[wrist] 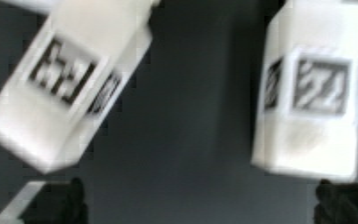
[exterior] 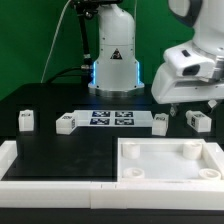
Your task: Assemble one leg
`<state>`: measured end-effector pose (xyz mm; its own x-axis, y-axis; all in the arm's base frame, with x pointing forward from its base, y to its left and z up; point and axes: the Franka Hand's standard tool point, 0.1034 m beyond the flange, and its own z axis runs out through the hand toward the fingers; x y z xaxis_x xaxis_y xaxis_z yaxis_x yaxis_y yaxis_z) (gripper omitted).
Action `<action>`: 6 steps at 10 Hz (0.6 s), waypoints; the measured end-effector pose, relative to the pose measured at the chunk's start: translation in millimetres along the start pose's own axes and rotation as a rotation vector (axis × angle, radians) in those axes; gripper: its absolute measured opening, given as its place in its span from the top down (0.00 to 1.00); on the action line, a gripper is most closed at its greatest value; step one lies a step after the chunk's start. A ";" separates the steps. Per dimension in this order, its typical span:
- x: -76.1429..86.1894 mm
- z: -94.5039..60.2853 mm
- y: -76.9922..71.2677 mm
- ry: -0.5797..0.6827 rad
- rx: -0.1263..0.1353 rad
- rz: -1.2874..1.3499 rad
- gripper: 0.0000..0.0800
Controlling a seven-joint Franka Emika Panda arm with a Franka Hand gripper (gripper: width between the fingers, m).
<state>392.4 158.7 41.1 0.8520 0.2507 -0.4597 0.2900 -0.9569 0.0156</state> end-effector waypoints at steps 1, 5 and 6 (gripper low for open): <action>-2.0 3.5 -5.8 -0.062 -0.008 -0.011 0.19; -21.0 9.6 -16.2 -0.459 -0.025 -0.028 0.19; -19.2 15.3 -16.5 -0.511 -0.024 -0.030 0.19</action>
Offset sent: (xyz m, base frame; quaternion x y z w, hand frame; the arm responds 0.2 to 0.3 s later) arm -0.0139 0.0152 0.0086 0.0086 -0.1837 0.0040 0.9829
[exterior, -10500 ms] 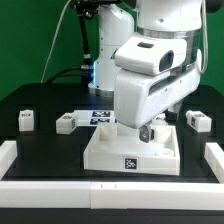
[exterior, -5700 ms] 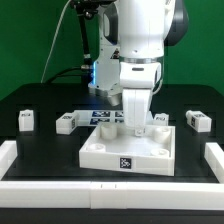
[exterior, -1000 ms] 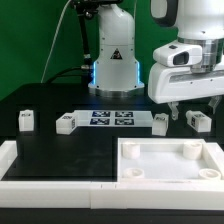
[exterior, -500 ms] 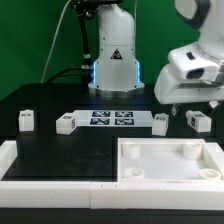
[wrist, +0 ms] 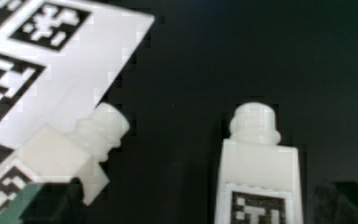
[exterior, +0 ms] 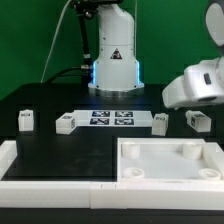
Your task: Assemble one leg
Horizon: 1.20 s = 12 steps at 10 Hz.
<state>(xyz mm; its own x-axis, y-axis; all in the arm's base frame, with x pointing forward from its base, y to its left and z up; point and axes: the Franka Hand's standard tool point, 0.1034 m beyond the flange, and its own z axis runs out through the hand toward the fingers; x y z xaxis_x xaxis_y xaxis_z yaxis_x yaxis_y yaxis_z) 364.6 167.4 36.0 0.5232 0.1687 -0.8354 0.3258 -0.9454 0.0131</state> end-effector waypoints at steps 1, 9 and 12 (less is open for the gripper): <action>4.6 4.4 -0.1 -0.036 0.002 -0.002 0.19; 7.1 11.0 -0.9 -0.043 0.004 0.000 0.19; -1.5 -3.2 -1.2 -0.063 -0.004 0.003 0.19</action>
Offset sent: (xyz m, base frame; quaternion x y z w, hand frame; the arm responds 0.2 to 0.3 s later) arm -0.0039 -0.0017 -0.0227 -0.0098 0.0108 0.0473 0.9988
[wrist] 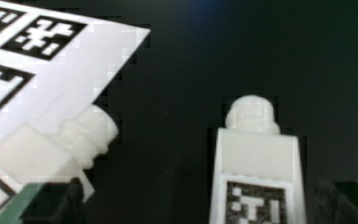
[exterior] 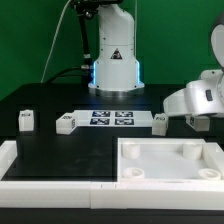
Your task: Assemble one leg
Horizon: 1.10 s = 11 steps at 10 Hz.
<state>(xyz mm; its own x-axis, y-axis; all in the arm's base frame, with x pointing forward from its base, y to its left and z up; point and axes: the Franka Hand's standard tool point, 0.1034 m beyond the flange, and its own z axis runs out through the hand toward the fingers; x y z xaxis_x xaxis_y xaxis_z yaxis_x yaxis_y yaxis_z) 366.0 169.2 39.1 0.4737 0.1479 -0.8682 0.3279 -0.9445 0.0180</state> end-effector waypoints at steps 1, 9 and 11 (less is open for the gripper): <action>-5.8 -5.7 1.5 -0.012 -0.001 0.002 0.19; 12.0 14.8 -4.4 0.005 0.002 0.003 0.19; 18.0 19.0 -4.2 0.011 0.005 0.001 0.19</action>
Offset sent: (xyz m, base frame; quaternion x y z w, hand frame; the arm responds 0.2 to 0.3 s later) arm -0.0134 -0.0036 -0.0144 0.0131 0.0152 0.0149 0.9997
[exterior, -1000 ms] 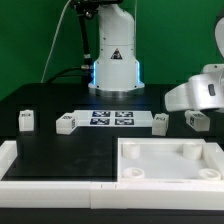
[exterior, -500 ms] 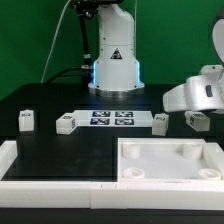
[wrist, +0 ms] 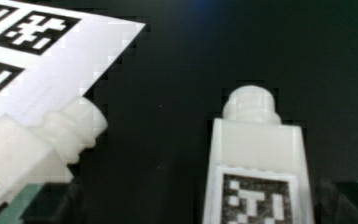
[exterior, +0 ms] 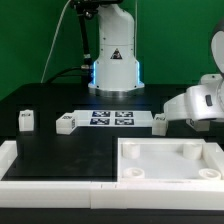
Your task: Assemble one leg
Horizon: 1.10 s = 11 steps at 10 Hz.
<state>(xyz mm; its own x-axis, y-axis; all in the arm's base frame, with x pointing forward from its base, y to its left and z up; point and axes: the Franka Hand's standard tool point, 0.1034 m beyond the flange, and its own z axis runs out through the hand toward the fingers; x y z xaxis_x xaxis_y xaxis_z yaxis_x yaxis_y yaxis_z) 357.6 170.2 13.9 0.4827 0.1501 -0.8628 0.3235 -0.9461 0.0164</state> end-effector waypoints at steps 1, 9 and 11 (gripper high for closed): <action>2.0 1.5 0.6 0.003 0.000 -0.004 0.19; 2.8 1.5 1.3 0.005 0.000 -0.004 0.64; 2.8 1.5 1.3 0.005 0.000 -0.004 0.64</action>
Offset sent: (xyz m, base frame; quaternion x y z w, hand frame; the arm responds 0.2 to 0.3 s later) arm 0.0000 0.0000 0.0000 0.0000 0.0000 0.0000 1.0000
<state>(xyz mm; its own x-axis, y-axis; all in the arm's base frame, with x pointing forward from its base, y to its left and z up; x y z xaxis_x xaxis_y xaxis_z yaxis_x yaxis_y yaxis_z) 358.1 168.9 10.8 0.4854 0.1552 -0.8604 0.3251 -0.9456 0.0129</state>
